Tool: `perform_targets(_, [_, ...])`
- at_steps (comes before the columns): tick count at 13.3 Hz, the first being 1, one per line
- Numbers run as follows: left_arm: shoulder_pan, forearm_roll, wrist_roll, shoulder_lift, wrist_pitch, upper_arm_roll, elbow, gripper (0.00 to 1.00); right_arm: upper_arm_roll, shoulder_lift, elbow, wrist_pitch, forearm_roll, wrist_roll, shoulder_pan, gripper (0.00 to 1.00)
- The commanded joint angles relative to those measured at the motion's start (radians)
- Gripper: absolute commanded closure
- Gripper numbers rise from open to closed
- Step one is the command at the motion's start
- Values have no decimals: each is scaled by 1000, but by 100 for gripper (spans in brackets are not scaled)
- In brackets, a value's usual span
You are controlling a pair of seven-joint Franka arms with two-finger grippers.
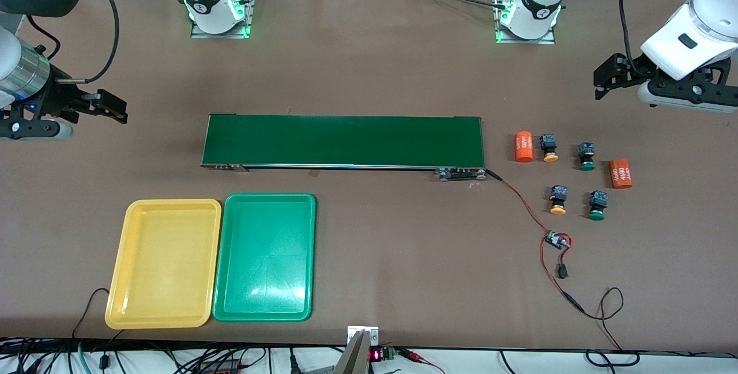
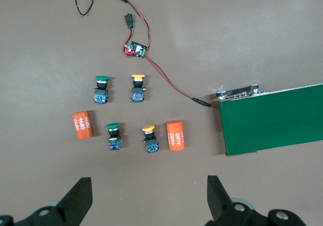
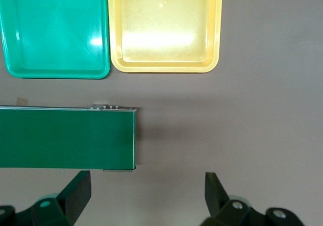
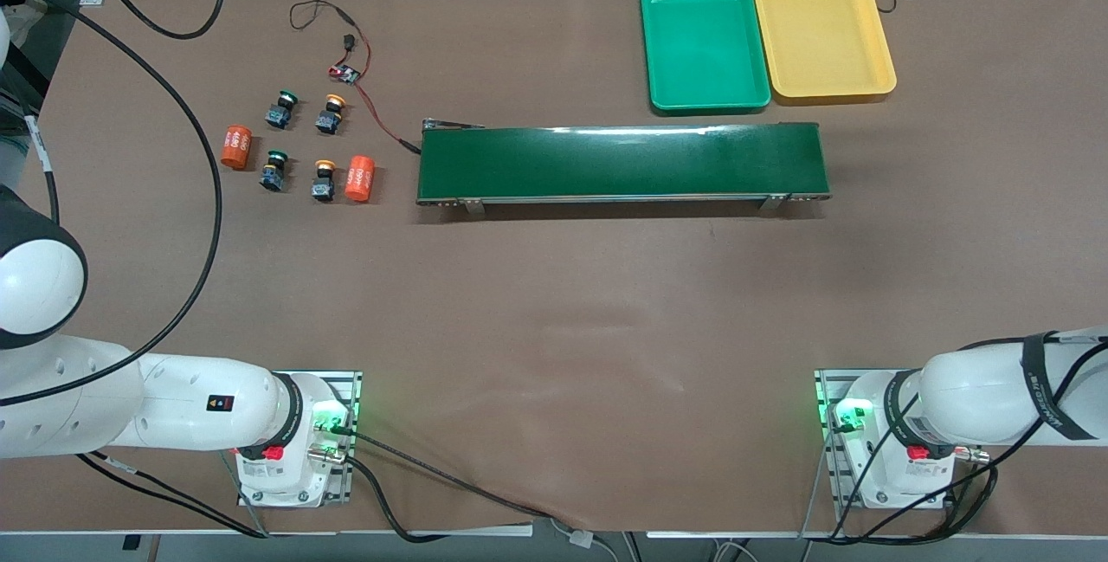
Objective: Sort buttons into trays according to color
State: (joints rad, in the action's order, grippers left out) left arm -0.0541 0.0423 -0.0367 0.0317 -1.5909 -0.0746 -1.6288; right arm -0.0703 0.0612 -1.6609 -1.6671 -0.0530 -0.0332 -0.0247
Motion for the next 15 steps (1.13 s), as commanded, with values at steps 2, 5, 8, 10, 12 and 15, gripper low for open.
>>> perform_targets(2, [0,-19,-5,-12,28,4,33,0,-6,11,39,18,4,16,-3,0])
perform_targets(5, [0,-19,-5,-12,37,4,35,0,-8,40,69,18,2,15,-1,0])
perform_targets(8, [0,-18,-5,-12,37,4,35,0,-8,40,70,18,2,15,-4,0])
perform_targets(10, [0,-19,-5,-12,40,6,35,0,-8,40,70,17,2,15,-3,0])
perform_targets(12, [0,-18,-3,-10,54,3,36,0,-8,40,75,18,2,15,0,0])
perform_targets(15, [0,-13,-5,-16,63,1,37,0,-8,40,75,18,1,16,-3,0])
